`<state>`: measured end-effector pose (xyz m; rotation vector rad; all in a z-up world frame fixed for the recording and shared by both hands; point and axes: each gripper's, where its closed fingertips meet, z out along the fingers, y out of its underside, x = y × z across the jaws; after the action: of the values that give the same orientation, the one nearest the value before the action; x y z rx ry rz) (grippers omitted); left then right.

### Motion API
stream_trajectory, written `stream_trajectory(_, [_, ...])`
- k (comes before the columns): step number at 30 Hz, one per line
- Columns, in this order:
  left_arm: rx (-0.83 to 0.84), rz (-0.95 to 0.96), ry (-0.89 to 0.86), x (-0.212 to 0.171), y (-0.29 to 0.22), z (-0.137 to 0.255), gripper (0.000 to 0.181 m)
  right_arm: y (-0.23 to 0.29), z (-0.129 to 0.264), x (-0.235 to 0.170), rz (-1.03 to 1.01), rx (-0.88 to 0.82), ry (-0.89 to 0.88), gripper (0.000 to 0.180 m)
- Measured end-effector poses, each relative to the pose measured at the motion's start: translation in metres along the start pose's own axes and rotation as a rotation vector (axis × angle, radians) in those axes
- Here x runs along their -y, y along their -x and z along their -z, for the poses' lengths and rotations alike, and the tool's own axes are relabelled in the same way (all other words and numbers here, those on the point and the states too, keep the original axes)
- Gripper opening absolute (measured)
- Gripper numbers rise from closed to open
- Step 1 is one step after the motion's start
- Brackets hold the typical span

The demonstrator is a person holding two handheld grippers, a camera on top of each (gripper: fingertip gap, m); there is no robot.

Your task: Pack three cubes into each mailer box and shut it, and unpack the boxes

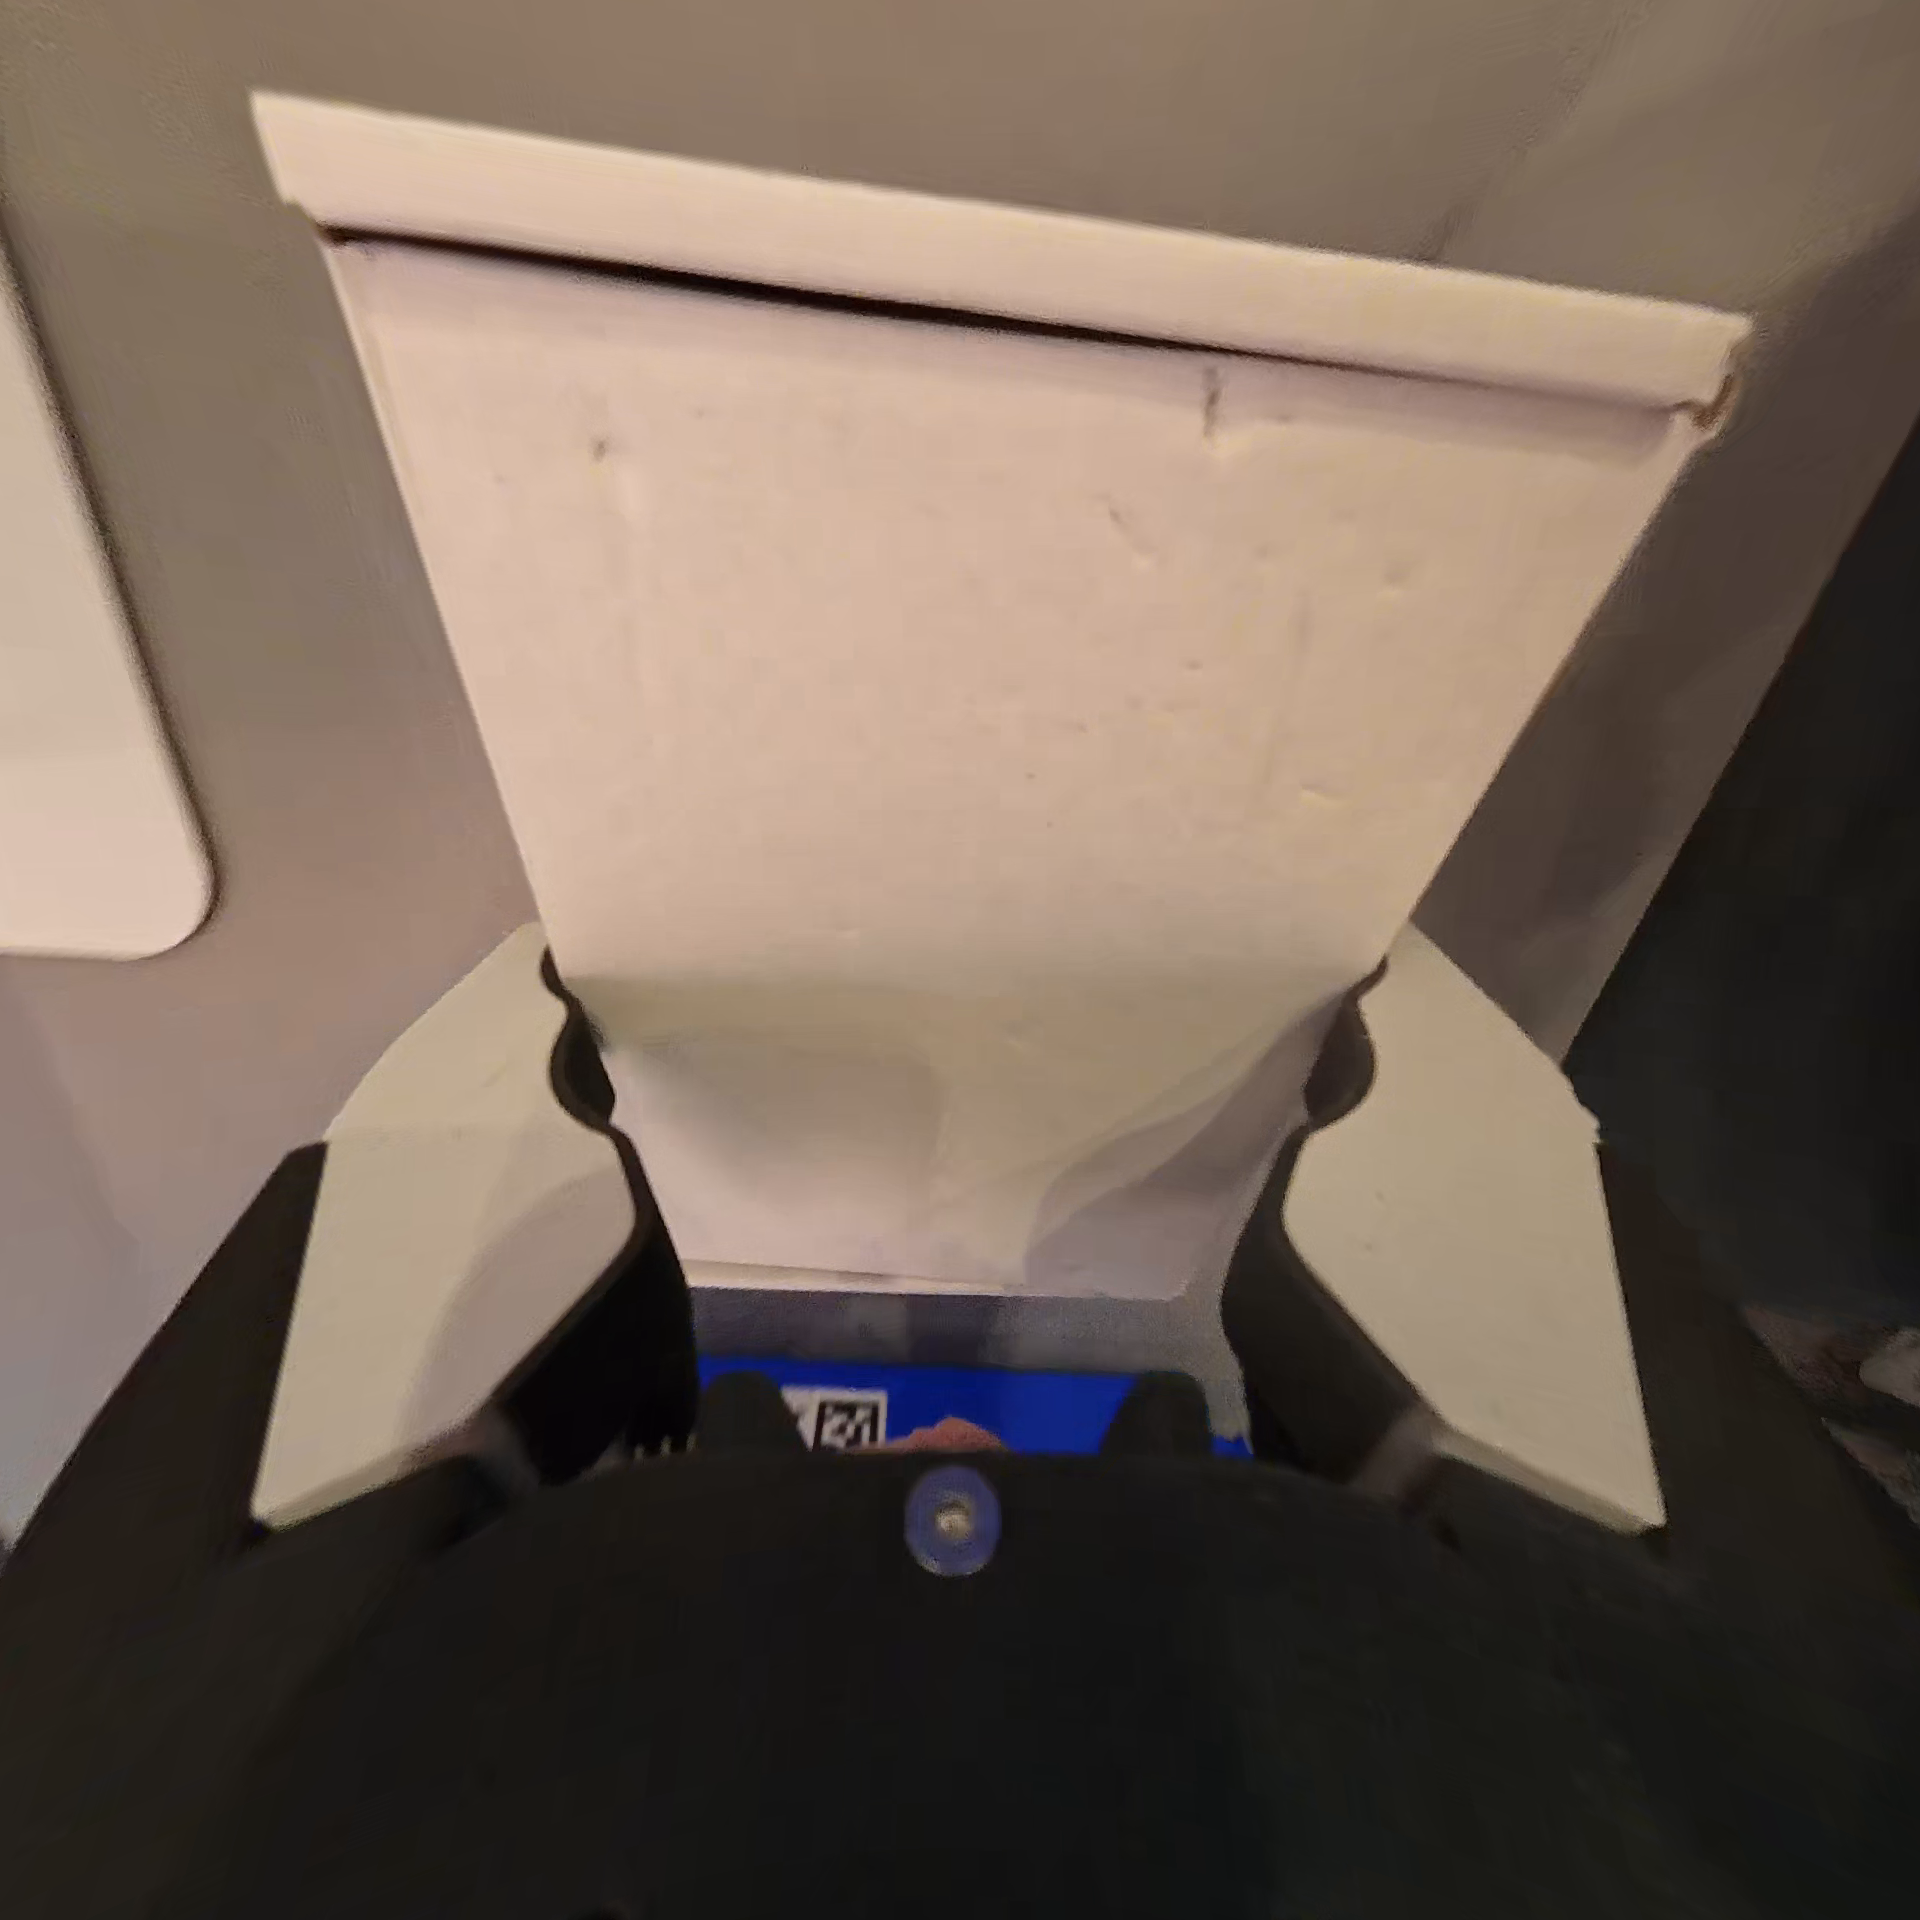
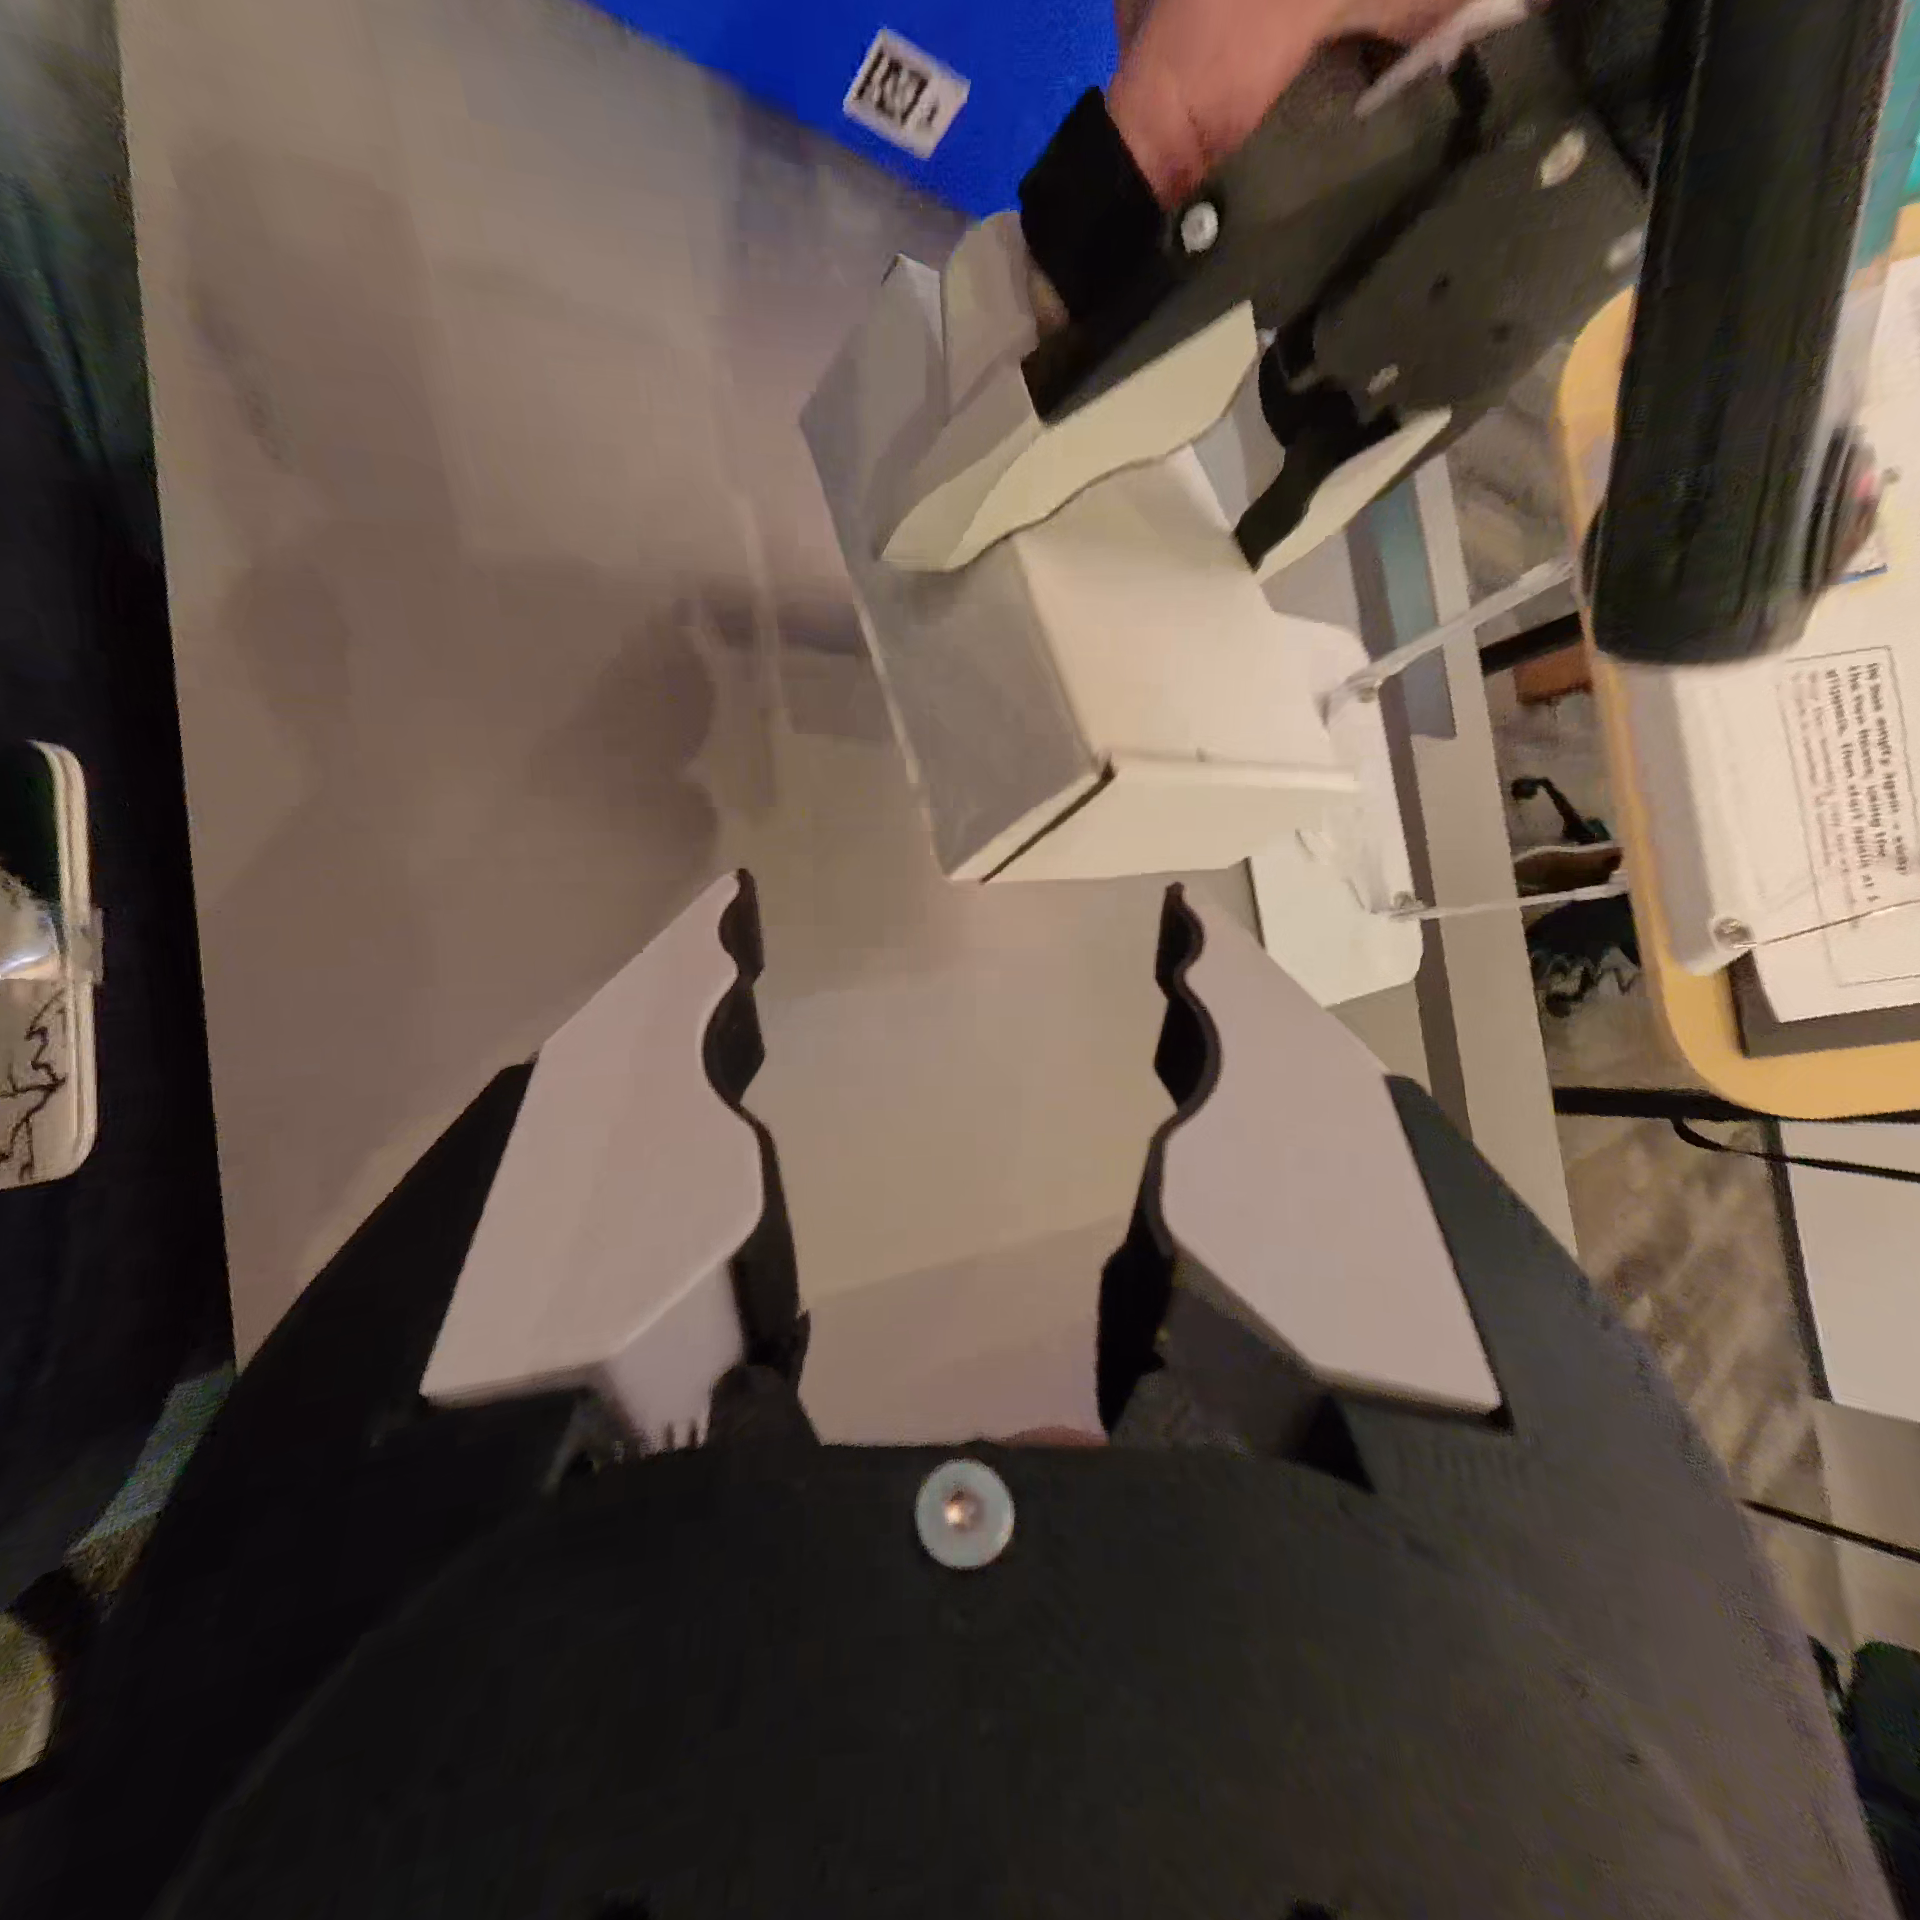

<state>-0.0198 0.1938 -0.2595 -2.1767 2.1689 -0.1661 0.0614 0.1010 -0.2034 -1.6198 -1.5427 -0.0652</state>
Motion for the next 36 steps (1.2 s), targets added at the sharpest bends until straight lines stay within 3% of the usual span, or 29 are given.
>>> stream_trajectory(2, [-0.023, 0.008, 0.032, 0.007, -0.002, -0.025, 0.132, 0.01, -0.009, -0.008, 0.017, -0.004, 0.038, 0.087])
stream_trajectory(8, [0.011, 0.003, 0.086, 0.017, -0.008, -0.068, 0.131, 0.036, -0.034, -0.031, 0.076, 0.045, 0.152, 0.092])
stream_trajectory(16, [0.014, 0.043, -0.027, 0.017, -0.017, -0.053, 0.132, 0.042, -0.053, -0.054, 0.098, 0.077, 0.253, 0.094])
stream_trajectory(20, [0.018, 0.086, -0.039, -0.012, -0.023, -0.039, 0.146, 0.046, -0.056, -0.055, 0.115, 0.079, 0.258, 0.093])
stream_trajectory(23, [0.05, 0.106, -0.034, -0.031, -0.024, -0.047, 0.146, 0.049, -0.061, -0.053, 0.14, 0.087, 0.263, 0.093])
stream_trajectory(25, [0.123, 0.091, -0.014, -0.038, -0.017, -0.056, 0.145, 0.051, -0.065, -0.053, 0.159, 0.088, 0.269, 0.094])
stream_trajectory(27, [0.189, 0.086, -0.035, -0.038, -0.008, -0.057, 0.133, 0.051, -0.066, -0.052, 0.18, 0.078, 0.272, 0.094])
stream_trajectory(32, [0.181, 0.09, -0.053, -0.035, -0.008, -0.057, 0.131, 0.045, -0.073, -0.053, 0.233, 0.032, 0.294, 0.103])
stream_trajectory(36, [0.098, 0.137, -0.047, -0.032, -0.009, -0.053, 0.131, 0.036, -0.08, -0.051, 0.294, -0.02, 0.309, 0.099])
